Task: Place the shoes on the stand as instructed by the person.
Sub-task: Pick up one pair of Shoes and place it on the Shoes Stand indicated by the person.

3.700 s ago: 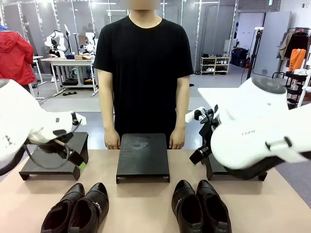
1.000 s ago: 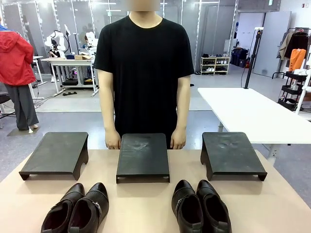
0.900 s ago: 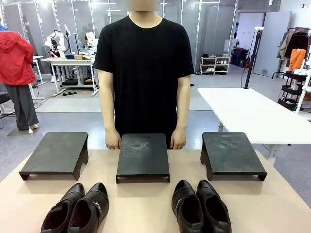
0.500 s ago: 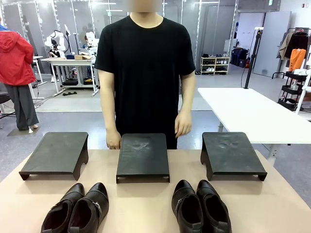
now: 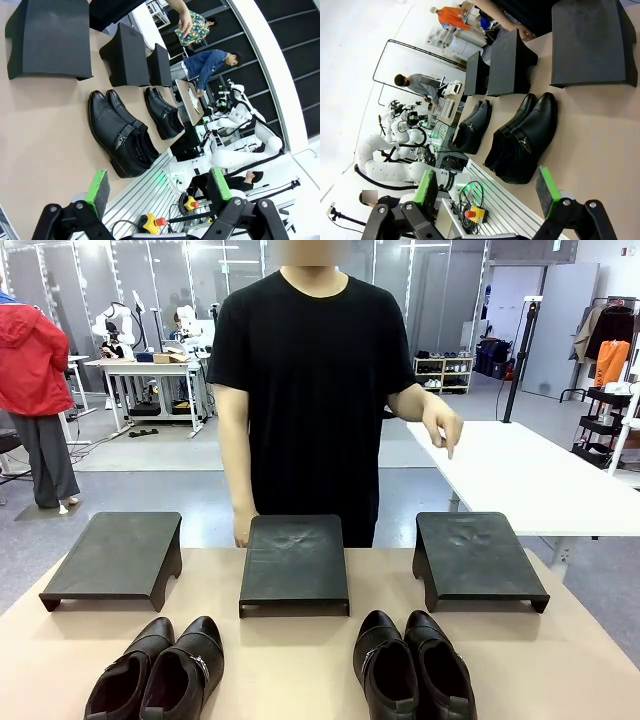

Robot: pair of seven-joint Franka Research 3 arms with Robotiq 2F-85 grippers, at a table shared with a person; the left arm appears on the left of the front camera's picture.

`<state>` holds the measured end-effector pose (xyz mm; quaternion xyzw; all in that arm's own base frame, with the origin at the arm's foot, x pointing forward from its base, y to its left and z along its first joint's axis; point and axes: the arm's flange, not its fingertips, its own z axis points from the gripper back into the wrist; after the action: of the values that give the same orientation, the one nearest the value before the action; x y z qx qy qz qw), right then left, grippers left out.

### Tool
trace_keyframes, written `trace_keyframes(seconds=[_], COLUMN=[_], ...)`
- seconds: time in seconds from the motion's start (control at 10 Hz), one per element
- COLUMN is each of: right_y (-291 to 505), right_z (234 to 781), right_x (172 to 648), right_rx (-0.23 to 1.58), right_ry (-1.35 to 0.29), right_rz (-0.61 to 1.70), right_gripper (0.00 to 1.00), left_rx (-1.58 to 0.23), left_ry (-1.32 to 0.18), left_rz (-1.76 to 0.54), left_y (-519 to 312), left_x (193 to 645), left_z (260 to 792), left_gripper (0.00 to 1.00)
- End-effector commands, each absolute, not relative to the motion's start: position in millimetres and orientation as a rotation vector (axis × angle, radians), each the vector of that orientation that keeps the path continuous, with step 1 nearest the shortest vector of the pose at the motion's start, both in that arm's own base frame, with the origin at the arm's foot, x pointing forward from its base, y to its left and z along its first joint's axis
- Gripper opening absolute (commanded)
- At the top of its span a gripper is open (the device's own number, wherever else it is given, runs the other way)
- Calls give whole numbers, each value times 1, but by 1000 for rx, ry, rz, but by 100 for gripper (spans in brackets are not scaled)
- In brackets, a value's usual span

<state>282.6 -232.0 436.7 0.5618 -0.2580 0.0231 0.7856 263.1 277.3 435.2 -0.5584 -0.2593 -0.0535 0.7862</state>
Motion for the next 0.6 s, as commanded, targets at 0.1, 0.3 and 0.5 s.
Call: trace_keyframes(seconds=[0.1, 0.3, 0.5], right_y=[-232, -232, -232], right_z=[437, 437, 437], right_x=[282, 282, 282], right_rx=[1221, 1221, 1221], right_ry=[-563, -563, -563], right_rz=[55, 55, 55], right_gripper=[100, 100, 100], left_rx=[-1211, -1211, -1211], left_ry=[-566, -566, -566], left_rz=[-119, -119, -119], left_y=[278, 278, 278], left_x=[263, 263, 263], left_z=[435, 435, 435], left_gripper=[100, 100, 100])
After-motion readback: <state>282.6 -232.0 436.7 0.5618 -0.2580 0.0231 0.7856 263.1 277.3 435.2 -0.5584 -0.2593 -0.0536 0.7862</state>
